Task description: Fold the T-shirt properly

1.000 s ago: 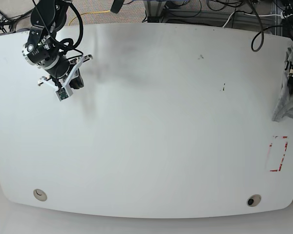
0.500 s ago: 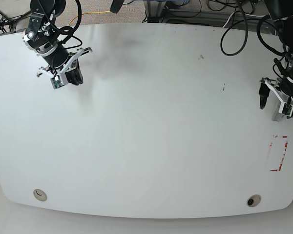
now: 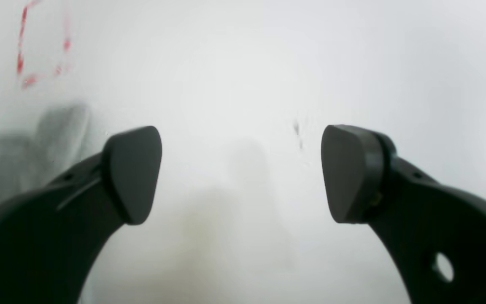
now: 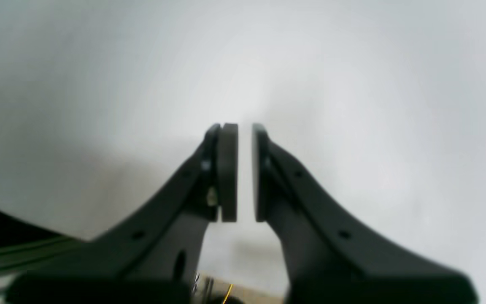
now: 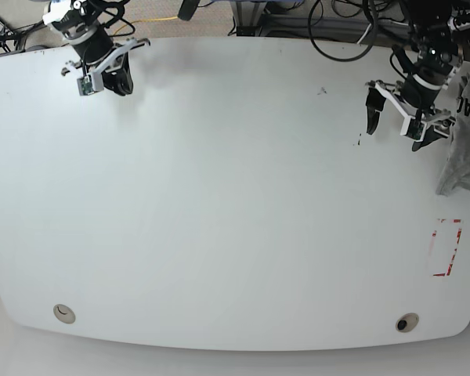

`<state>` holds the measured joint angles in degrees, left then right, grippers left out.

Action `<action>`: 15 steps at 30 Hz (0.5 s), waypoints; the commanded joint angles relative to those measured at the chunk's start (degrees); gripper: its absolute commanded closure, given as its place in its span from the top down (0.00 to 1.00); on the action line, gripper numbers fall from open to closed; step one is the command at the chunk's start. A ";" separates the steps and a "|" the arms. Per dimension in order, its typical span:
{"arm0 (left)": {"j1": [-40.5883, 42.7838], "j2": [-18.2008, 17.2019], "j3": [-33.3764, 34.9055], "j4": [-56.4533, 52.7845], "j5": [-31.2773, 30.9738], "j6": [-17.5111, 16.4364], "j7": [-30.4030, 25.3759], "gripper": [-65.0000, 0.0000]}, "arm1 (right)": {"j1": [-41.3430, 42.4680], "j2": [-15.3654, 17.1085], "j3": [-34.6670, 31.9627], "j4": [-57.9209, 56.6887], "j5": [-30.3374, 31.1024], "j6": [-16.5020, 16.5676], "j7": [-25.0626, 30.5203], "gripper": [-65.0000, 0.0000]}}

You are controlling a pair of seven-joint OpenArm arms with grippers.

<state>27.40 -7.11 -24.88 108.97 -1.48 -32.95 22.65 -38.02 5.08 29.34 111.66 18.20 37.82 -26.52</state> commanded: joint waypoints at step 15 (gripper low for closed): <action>28.91 4.70 -0.13 4.39 -1.12 -0.06 -1.34 0.83 | -19.96 -5.39 0.77 1.18 0.66 2.18 4.94 0.08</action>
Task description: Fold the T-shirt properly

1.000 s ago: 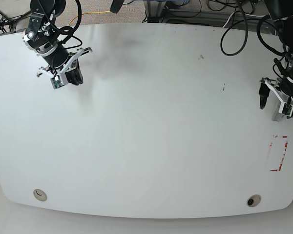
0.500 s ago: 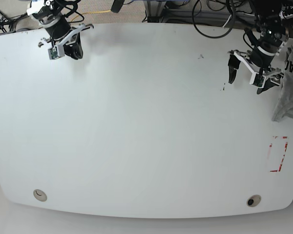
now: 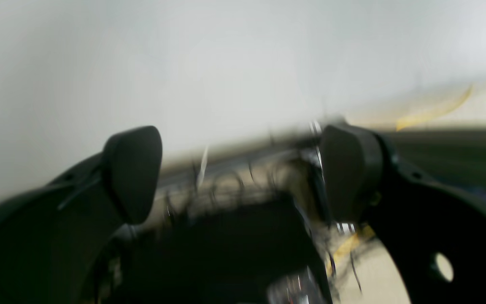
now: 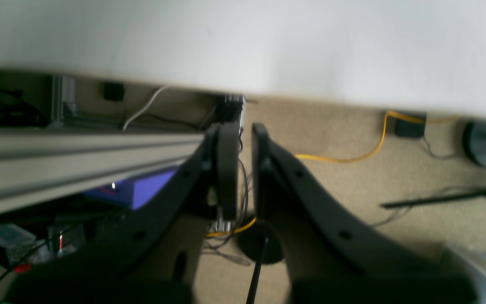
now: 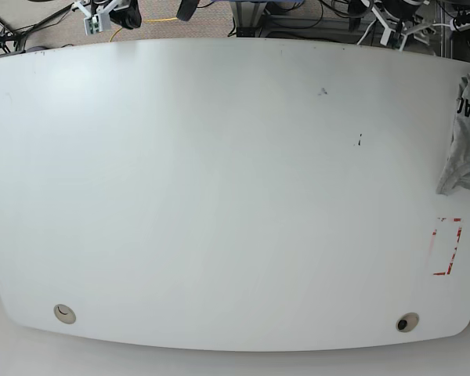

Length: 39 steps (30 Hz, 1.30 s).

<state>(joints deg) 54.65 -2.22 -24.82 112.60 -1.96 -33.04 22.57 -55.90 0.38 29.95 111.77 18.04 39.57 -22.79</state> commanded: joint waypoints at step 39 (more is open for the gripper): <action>-25.77 -3.19 24.42 -78.53 -0.29 17.43 -19.09 0.83 | 19.99 10.56 -27.80 -66.27 0.29 -5.33 20.54 0.08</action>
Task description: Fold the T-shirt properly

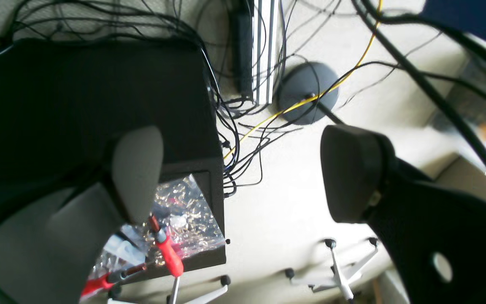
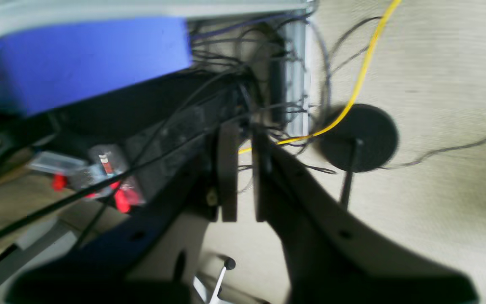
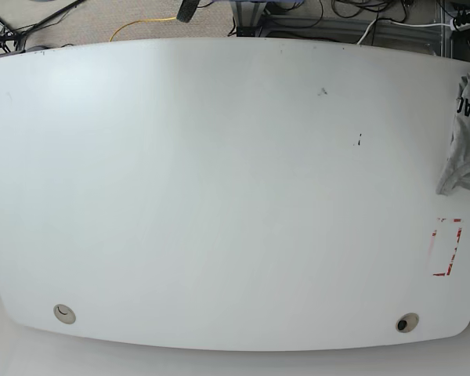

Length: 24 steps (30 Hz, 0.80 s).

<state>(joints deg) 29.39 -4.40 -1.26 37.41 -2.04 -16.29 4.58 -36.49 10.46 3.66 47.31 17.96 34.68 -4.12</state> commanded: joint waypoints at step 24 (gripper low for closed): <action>-25.74 -0.83 8.07 -34.99 -0.20 15.28 -6.56 0.83 | 19.48 0.40 -15.05 -22.21 0.37 -19.69 3.81 0.08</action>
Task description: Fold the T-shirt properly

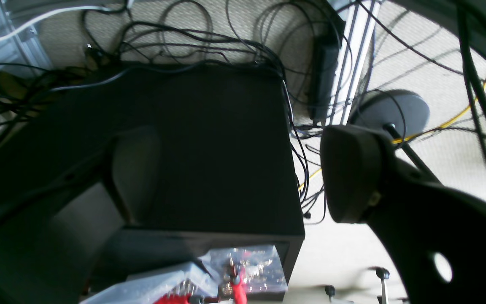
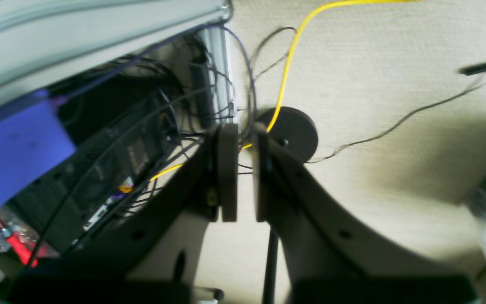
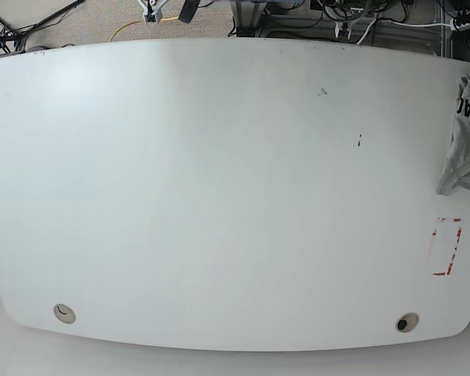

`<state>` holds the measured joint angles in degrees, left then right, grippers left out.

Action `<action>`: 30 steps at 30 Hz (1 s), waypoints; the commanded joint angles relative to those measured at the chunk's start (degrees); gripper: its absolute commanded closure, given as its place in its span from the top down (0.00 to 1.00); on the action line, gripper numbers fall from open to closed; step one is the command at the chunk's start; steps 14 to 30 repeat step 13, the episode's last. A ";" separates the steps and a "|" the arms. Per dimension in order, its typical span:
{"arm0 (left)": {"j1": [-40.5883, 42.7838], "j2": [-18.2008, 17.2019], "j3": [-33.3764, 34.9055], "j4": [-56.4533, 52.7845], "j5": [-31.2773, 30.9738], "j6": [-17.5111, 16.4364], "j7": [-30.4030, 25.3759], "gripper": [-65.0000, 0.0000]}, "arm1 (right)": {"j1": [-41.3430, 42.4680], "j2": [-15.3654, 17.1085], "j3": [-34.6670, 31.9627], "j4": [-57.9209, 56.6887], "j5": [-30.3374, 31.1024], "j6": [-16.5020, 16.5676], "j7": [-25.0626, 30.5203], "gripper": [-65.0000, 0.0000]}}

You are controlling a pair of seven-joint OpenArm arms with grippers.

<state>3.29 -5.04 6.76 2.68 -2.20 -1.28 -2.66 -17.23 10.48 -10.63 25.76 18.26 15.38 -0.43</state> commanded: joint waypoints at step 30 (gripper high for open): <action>0.45 0.86 -1.01 0.36 -0.40 0.36 -1.70 0.84 | 1.54 -0.06 -4.36 -0.92 0.16 -4.70 0.21 0.08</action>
